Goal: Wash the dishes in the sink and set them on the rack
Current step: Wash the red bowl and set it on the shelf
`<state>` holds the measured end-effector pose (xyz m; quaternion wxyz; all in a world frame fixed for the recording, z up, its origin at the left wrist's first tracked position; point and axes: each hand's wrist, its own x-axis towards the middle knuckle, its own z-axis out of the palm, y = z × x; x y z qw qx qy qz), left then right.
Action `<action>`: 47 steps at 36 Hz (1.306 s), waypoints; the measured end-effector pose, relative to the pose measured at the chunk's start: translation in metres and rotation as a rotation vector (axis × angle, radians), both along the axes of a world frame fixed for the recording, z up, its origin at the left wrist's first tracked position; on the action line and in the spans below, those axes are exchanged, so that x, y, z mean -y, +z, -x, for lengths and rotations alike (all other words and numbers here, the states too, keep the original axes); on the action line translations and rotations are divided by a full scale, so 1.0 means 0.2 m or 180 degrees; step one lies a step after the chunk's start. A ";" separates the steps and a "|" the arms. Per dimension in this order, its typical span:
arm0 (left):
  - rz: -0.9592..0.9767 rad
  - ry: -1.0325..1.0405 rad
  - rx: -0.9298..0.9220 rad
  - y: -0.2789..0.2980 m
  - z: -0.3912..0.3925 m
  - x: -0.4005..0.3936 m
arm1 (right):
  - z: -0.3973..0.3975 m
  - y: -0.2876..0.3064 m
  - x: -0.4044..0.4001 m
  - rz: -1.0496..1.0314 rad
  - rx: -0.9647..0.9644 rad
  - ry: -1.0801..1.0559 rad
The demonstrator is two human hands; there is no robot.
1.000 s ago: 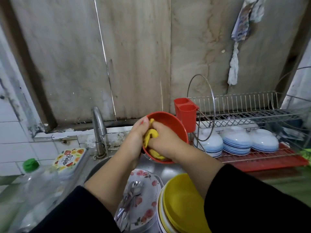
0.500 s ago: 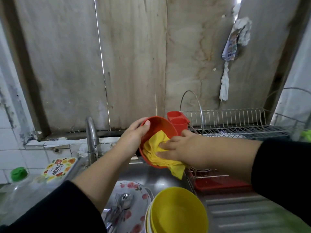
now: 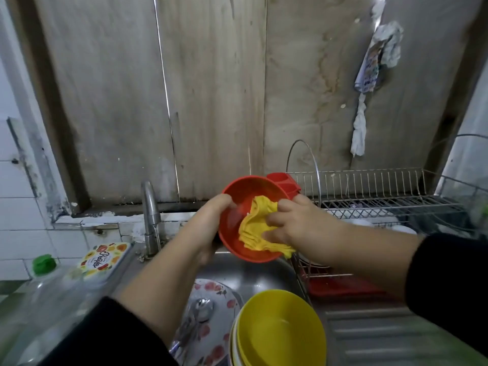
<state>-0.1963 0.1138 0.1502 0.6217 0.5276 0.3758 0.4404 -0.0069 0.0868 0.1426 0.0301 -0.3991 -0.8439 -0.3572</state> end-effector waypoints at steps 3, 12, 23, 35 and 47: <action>-0.0163 0.0601 0.0547 -0.04 -0.07 0.01 | 0.12 -0.04 0.04 0.0368 -0.0911 -0.0250; -0.0072 -0.0147 0.0436 -0.04 0.02 0.06 | 0.04 -0.05 0.06 0.0337 -0.0406 0.0140; -0.0209 0.1301 0.1328 -0.15 -0.16 0.19 | 0.26 -0.19 0.11 0.0843 -0.1521 -0.0369; -0.0161 0.1165 0.0781 -0.12 -0.15 0.20 | 0.13 -0.18 0.16 0.0308 -0.1064 -0.0033; 0.0039 0.0788 0.0230 -0.02 -0.14 0.29 | -0.04 -0.10 0.20 -0.0228 -0.0587 0.0260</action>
